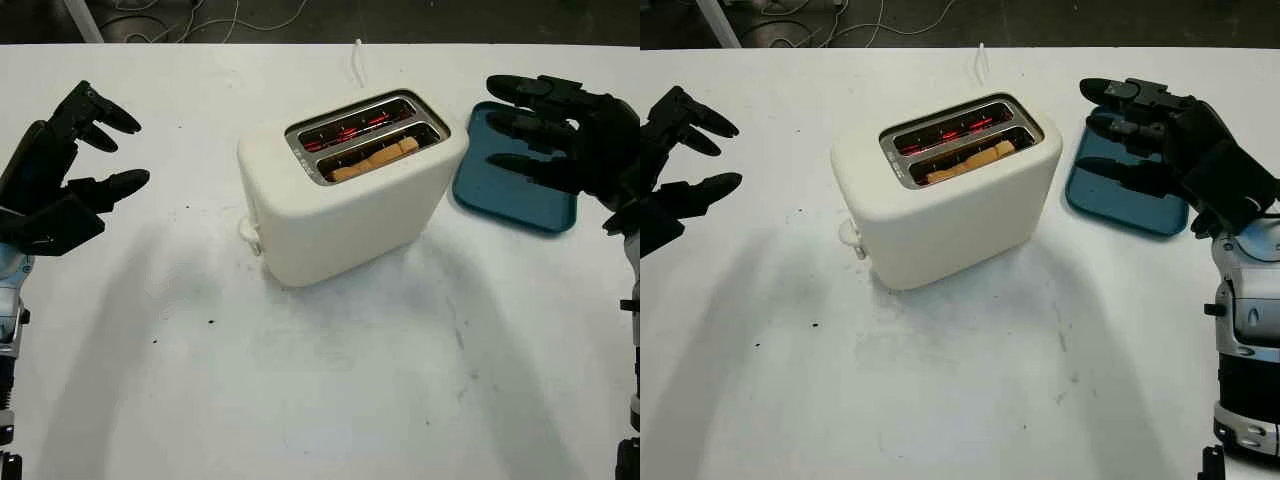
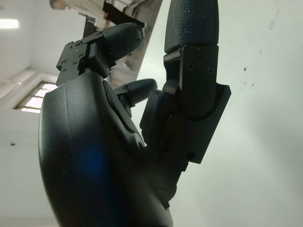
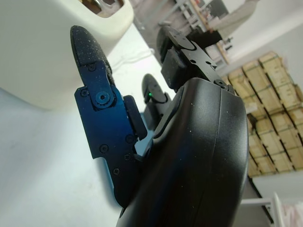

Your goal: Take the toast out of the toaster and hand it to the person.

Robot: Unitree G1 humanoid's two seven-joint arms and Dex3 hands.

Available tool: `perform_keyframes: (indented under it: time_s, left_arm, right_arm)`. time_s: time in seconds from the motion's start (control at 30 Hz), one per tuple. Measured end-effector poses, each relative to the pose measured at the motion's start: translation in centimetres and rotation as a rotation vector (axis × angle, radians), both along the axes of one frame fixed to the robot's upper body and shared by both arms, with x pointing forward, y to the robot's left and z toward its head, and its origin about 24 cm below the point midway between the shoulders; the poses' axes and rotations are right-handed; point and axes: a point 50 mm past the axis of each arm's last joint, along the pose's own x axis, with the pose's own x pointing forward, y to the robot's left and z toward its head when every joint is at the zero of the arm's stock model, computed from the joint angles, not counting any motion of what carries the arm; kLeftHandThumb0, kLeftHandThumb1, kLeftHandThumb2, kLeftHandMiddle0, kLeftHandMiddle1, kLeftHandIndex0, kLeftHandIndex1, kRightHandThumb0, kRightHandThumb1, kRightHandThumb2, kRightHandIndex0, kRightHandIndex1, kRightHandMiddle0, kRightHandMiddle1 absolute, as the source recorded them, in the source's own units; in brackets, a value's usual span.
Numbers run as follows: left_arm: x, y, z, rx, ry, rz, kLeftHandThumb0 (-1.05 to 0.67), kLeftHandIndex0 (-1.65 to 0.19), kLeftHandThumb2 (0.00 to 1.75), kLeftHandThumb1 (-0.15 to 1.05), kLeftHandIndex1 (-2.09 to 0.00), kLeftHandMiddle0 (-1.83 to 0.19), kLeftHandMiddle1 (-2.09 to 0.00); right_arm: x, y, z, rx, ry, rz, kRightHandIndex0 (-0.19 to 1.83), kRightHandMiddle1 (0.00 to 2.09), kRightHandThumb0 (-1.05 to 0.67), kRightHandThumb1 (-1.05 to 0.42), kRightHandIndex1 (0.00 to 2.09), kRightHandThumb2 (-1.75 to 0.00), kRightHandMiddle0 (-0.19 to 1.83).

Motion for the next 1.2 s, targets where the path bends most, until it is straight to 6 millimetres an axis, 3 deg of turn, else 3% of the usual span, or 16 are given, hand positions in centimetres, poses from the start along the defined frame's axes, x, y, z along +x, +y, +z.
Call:
perform_keyframes:
  time_s: [1.2]
  left_arm:
    - [0.00,-0.01,0.00,0.000,0.000,0.000,-1.05,0.00,0.41,0.92,-1.52,0.00,-1.68]
  right_arm:
    - [0.00,0.00,-0.01,-0.001,0.000,-0.001,0.54,0.00,-0.62,-0.80,0.01,0.00,0.52]
